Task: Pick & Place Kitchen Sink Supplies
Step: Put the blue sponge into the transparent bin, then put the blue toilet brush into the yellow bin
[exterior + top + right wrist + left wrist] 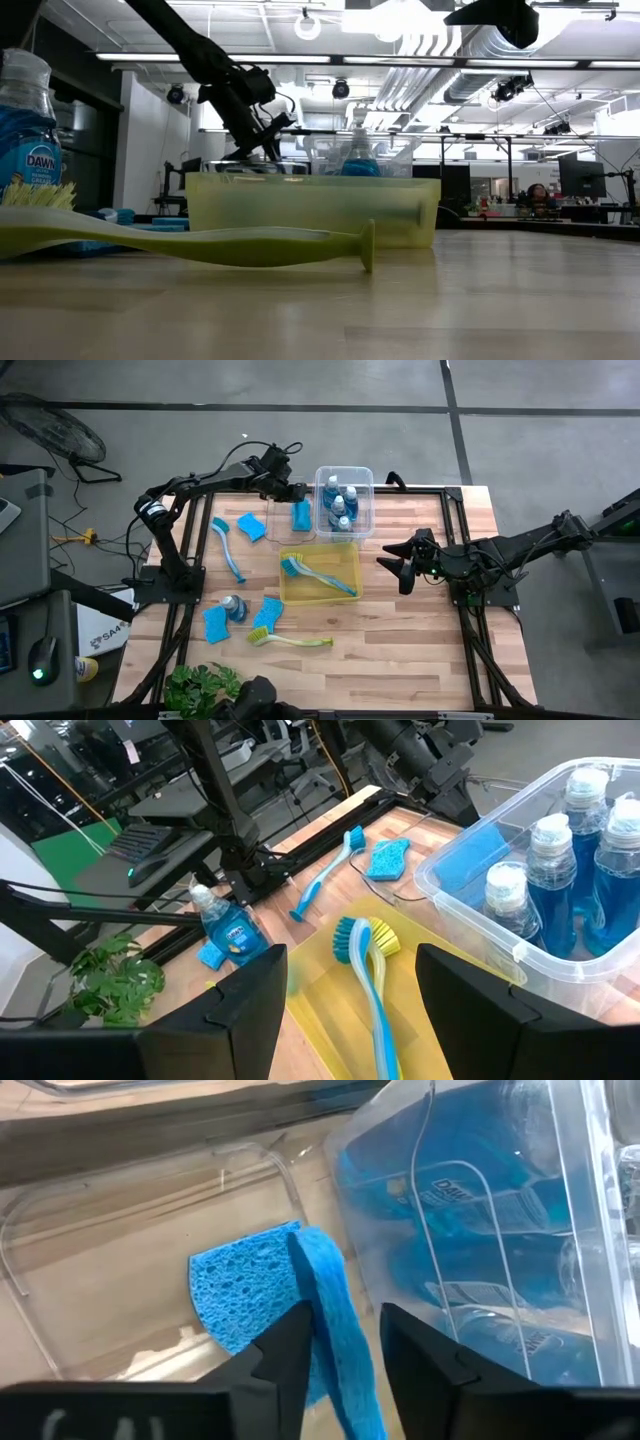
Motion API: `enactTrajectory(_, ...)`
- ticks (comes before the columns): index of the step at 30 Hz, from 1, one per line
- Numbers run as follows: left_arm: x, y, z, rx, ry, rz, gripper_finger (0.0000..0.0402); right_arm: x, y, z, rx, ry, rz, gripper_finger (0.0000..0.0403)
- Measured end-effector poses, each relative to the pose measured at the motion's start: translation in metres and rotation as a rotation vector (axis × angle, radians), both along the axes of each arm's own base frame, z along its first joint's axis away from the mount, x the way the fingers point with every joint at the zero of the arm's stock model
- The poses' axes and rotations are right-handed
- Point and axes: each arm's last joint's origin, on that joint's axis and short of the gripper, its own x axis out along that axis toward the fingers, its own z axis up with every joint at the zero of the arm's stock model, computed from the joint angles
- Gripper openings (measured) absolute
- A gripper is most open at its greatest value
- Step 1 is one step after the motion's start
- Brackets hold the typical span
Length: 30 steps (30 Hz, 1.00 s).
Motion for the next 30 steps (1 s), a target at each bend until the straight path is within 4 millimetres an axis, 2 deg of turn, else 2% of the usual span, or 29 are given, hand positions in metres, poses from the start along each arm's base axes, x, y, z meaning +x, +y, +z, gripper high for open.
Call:
enactTrajectory(6,0.0,-0.001,0.0,-0.011,-0.01,-0.014,0.0145,0.0,0.0,0.0,0.004,0.001,0.001,0.0216)
enactTrajectory(12,-0.001,-0.002,0.004,-0.016,-0.02,-0.024,0.0147,-0.001,0.0,-0.002,0.018,0.014,-0.002,0.0216)
enactTrajectory(21,-0.018,-0.014,0.035,0.08,0.023,0.016,0.0147,-0.001,0.0,-0.002,0.026,0.012,-0.004,0.0216)
enactTrajectory(30,-0.05,-0.041,0.072,0.152,0.122,0.031,0.0147,-0.001,0.0,-0.002,0.027,0.012,-0.004,0.0216)
